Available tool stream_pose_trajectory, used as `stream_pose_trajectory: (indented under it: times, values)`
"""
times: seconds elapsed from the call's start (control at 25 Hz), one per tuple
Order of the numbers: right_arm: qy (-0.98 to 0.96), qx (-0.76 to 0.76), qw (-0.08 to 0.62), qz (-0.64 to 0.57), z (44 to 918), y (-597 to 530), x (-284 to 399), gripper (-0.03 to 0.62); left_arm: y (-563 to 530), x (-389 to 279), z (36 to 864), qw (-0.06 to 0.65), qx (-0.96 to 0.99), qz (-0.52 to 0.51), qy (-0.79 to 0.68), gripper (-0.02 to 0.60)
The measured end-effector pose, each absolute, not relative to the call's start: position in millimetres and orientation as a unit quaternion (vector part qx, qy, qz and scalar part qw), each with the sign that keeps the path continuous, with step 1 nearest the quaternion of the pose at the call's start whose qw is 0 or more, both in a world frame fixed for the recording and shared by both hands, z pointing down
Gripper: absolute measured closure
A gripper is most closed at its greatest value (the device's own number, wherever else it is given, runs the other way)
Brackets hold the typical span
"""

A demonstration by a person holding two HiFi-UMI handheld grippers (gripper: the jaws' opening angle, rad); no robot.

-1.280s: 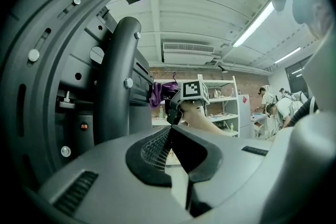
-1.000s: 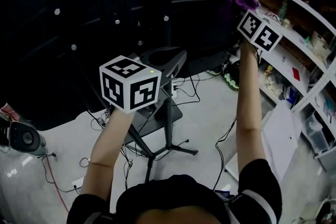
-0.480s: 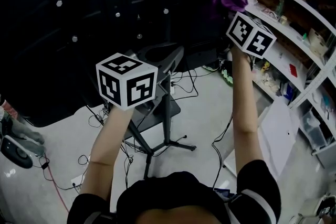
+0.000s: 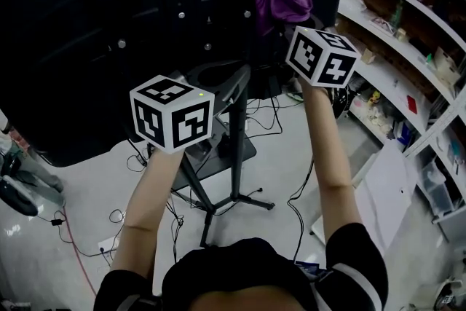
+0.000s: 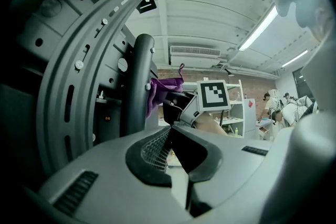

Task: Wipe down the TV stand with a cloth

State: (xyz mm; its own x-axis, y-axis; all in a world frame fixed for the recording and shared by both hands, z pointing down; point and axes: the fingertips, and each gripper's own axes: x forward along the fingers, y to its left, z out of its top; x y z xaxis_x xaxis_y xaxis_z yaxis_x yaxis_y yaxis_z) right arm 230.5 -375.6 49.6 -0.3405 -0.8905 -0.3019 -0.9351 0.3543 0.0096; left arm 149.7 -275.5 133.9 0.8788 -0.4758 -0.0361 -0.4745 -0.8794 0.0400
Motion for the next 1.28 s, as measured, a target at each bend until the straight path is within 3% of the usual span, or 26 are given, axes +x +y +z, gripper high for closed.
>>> stream_pose_trajectory:
  times: [0.64,1.28]
  values:
    - [0.807,-0.566,0.143,0.085,57,-386,234,0.53,-277,146,139,0.015,0.967,-0.019,-0.253,0.575]
    - [0.759,-0.632,0.146,0.059,66,-404,316,0.53,-282,167,150,0.023,0.972,-0.01,-0.235,0.575]
